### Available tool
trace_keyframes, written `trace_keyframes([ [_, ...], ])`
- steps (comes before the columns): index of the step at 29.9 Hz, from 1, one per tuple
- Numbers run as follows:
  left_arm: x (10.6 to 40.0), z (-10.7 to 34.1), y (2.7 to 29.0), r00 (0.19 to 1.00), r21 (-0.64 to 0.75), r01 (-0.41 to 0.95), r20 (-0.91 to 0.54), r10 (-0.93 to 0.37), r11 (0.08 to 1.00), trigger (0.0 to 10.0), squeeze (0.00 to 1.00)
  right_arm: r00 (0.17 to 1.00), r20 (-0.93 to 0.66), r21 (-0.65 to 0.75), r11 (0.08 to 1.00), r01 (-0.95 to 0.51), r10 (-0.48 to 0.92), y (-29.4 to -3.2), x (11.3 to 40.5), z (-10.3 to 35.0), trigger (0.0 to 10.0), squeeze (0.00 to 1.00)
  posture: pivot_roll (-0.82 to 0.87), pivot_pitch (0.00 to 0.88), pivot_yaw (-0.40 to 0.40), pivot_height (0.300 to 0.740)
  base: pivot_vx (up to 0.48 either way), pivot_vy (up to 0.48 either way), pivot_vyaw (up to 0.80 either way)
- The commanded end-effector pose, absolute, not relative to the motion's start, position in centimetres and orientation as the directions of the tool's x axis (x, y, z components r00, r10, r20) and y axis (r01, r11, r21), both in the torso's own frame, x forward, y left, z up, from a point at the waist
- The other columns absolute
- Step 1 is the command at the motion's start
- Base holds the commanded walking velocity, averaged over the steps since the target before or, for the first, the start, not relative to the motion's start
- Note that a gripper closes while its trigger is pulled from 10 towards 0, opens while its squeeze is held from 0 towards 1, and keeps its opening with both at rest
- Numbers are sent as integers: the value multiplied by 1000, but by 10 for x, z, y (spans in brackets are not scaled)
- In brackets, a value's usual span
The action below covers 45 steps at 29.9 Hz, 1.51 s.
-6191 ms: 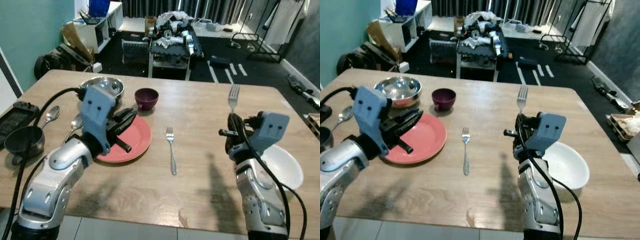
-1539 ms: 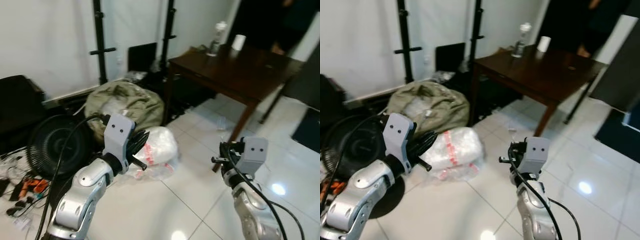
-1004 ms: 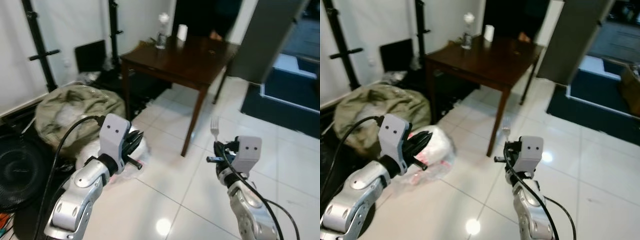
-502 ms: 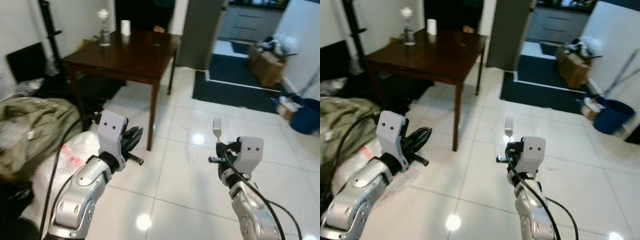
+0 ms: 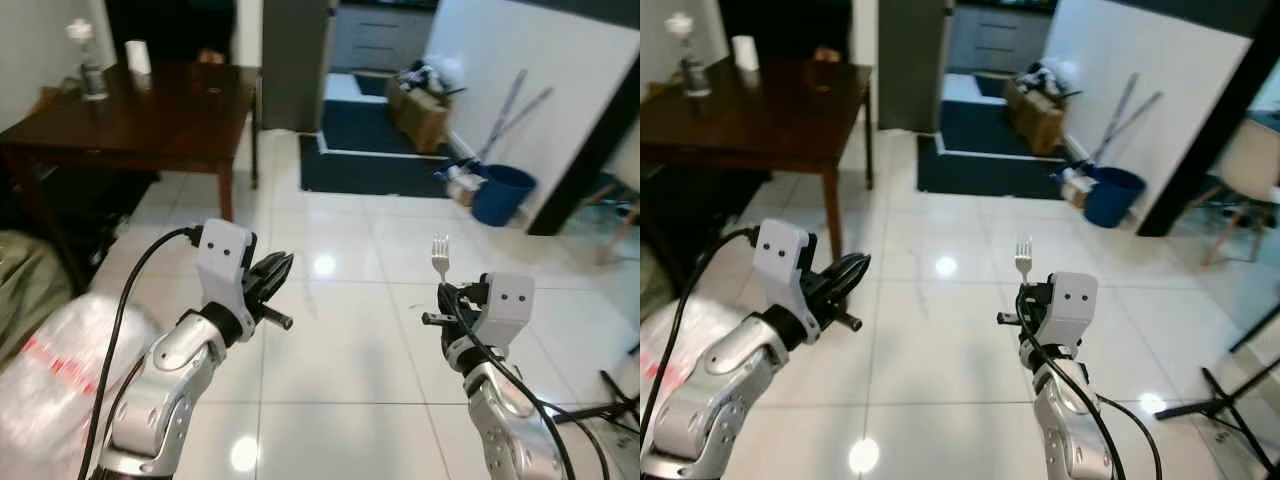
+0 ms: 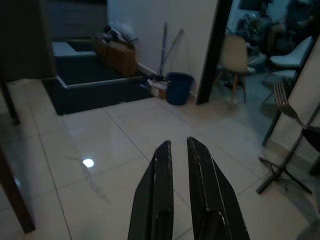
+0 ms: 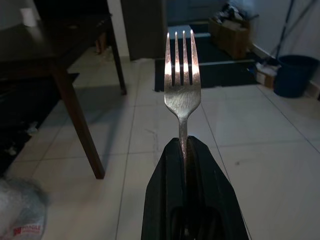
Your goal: Setting the table
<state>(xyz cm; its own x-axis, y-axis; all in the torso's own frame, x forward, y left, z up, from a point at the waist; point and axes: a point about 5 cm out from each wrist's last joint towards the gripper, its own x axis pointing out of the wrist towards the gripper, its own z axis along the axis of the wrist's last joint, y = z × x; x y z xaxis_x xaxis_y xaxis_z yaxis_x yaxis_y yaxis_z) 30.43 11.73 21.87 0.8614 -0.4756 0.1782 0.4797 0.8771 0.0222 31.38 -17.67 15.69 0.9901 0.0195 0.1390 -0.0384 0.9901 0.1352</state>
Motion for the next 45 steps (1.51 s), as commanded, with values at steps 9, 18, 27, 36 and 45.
trace_keyframes([
  [9,305,219,114,856,24,487,187,-482,873,10000,0,991,131,137,990,-27,8,-179,312,155,10000,0,100,51,0,740,0,0,-739],
  [18,307,220,116,863,53,454,221,-453,890,10000,0,990,139,119,992,-35,18,-176,312,155,10000,0,100,52,0,740,320,0,-235],
  [27,306,218,125,891,74,387,225,-393,919,10000,0,989,141,110,992,-55,39,-172,315,156,10000,0,112,50,-12,740,480,0,0],
  [36,306,220,124,888,102,373,247,-387,922,10000,0,989,142,110,992,-60,44,-171,317,157,10000,0,111,48,-12,740,410,0,0],
  [45,307,221,121,881,108,382,259,-397,918,10000,0,989,140,110,992,-54,38,-173,316,156,10000,0,104,48,-11,740,452,0,0],
])
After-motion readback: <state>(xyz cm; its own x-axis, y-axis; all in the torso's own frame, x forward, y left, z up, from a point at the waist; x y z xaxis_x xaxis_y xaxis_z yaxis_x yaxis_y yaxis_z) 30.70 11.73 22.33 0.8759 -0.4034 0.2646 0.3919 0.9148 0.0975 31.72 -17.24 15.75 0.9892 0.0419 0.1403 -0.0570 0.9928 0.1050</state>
